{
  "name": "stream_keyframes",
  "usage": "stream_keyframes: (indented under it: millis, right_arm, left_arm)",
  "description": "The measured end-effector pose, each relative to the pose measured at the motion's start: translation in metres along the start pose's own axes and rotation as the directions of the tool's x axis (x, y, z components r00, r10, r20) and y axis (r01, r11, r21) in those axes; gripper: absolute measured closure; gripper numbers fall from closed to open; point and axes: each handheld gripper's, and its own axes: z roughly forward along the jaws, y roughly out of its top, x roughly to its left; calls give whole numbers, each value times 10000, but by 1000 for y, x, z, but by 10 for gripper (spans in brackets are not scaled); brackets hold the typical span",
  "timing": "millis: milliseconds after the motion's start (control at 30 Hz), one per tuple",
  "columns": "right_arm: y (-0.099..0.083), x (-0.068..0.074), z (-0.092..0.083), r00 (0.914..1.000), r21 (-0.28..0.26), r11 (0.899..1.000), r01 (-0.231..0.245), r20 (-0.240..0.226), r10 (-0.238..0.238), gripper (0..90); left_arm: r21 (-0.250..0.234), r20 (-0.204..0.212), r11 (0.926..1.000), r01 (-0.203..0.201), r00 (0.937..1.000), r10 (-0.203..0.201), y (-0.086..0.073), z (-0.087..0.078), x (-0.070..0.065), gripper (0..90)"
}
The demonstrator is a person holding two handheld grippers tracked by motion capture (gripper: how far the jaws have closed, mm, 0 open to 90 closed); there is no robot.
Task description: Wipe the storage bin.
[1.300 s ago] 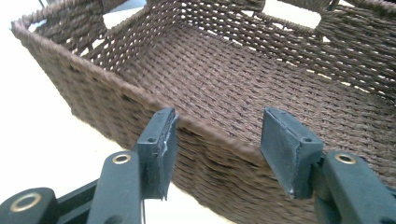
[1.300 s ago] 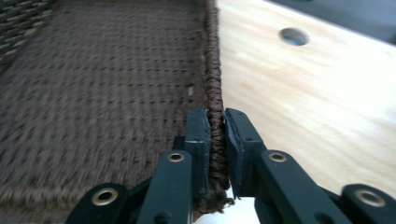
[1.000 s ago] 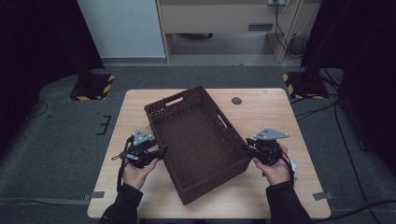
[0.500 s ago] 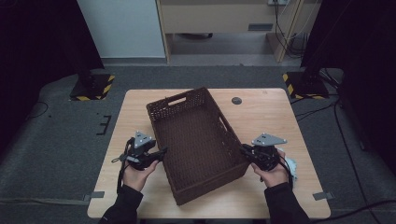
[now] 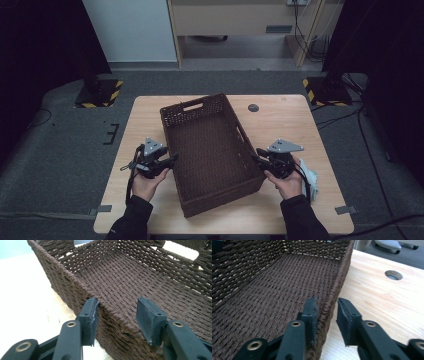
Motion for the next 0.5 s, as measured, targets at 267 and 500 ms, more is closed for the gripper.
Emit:
stream_keyframes:
  millis: [267, 500]
  right_arm:
    - [-3, 9, -11, 9986, 277, 9995, 166, -502, -152, 733]
    - [2, 6, -7, 9995, -197, 9997, 166, -259, -171, 635]
  left_arm:
    - [145, -101, 9997, -177, 9998, 178, -6, -4, -5, 478]
    - [184, -233, 9990, -405, 9989, 409, 0, 5, -1, 515]
